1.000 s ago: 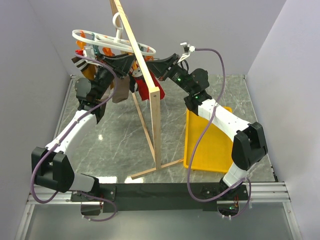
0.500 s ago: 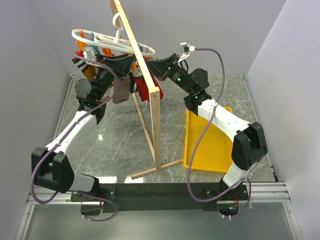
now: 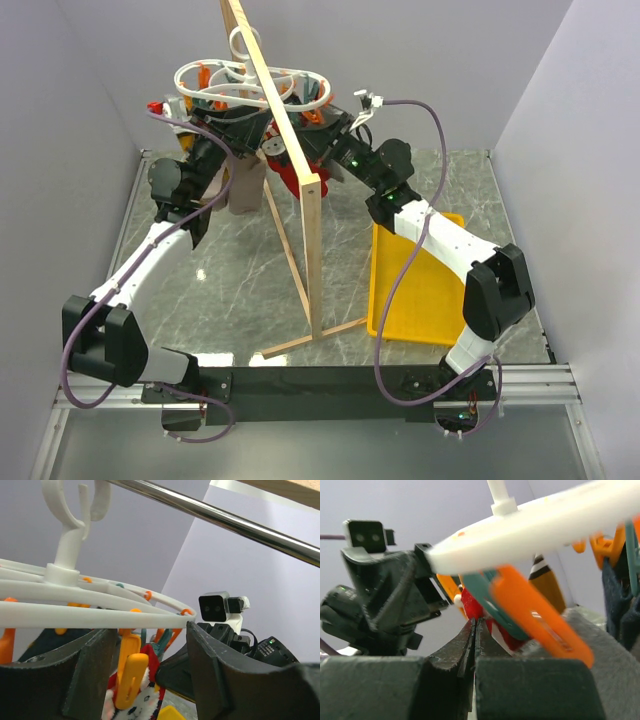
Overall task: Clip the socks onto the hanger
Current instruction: Clamp the sock onto the hanger, then reset both arms
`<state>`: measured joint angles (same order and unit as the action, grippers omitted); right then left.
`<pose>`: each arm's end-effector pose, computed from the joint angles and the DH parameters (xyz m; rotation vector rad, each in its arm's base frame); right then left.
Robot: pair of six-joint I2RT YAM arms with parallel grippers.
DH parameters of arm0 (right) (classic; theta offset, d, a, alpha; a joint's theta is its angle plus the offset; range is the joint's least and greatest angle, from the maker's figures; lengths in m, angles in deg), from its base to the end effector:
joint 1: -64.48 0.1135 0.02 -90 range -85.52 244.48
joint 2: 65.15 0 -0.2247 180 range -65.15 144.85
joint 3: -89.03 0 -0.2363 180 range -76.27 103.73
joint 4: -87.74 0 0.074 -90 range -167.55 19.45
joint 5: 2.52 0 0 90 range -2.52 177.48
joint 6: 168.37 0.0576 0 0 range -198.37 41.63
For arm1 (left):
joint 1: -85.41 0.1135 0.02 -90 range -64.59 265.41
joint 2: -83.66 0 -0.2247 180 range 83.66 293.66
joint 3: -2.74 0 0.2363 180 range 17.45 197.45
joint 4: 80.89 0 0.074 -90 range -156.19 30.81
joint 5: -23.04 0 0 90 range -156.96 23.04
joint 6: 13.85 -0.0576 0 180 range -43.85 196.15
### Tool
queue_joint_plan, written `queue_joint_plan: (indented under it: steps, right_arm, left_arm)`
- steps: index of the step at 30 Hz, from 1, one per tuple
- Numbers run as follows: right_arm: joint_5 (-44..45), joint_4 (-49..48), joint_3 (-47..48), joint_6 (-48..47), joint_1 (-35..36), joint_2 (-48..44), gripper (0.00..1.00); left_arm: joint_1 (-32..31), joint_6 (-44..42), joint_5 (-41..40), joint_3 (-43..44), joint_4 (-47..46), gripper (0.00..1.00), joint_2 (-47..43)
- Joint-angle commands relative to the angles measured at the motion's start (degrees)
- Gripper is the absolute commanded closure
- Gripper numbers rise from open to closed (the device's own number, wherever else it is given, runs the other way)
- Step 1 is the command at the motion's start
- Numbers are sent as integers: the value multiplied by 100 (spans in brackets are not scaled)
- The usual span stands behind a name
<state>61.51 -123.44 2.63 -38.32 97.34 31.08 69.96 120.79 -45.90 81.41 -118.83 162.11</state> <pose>0.3147 0.2333 0.3861 -0.3737 1.1773 1.3648 0.2950 -0.1030 0.4135 0.1120 1.0087 -1.1291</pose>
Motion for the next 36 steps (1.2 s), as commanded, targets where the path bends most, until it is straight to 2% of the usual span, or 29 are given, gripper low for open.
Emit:
queue_joint_plan:
  steps: [1,3,4,5,7,8,9,10,11,14,15,18,19,22,25,30,36]
  right_arm:
    - [-48,245,56,-287,45,-280,100]
    - [-56,475,39,-454,54,-341,98]
    - [-57,684,21,-507,62,-385,87]
    - [-48,817,-23,-673,62,-437,80]
    - [-13,1446,21,-867,71,-613,69]
    - [-21,1677,99,-1120,71,-744,62]
    - [-30,1923,143,-1253,71,-833,58]
    - [13,2387,170,-1367,71,-920,39]
    - [49,2574,188,-1543,71,-1026,37]
    - [207,3278,205,-1842,80,-1509,33]
    - [233,3488,258,-1887,71,-1693,32]
    - [514,4543,591,-2027,45,-1958,30]
    - [654,5197,679,-2054,45,-2028,29]
    - [1330,5959,567,-2098,10,-2467,27]
    - [2200,6319,111,-2054,-34,-3169,19]
    - [3315,7057,-418,-2089,-87,-4383,12]
    - [4029,7813,-1472,-1801,-78,-5666,9]
  left_arm:
    - [6,-70,-137,239,-142,37,-322]
    - [6,-70,-242,213,7,36,-427]
    - [15,-70,-373,196,182,35,-471]
    - [15,-70,-427,195,323,33,-506]
    - [41,-70,-506,222,587,32,-647]
    - [41,-87,-628,265,1024,31,-691]
    - [50,-122,-708,309,1263,31,-804]
    - [76,-140,-778,362,1578,30,-866]
    - [103,-192,-822,475,2104,29,-919]
    - [208,-368,-919,774,3081,25,-1183]
    - [234,-429,-937,845,3711,24,-1314]
    - [506,-465,-1025,1118,4872,22,-1622]
    - [551,-509,-1034,1179,5191,21,-1710]
    - [639,-764,-1156,1346,6246,16,-2079]
    - [656,-878,-1288,1409,7159,14,-2431]
    - [665,-940,-1700,794,7935,12,-3248]
    - [665,-914,-1948,135,8568,7,-4206]
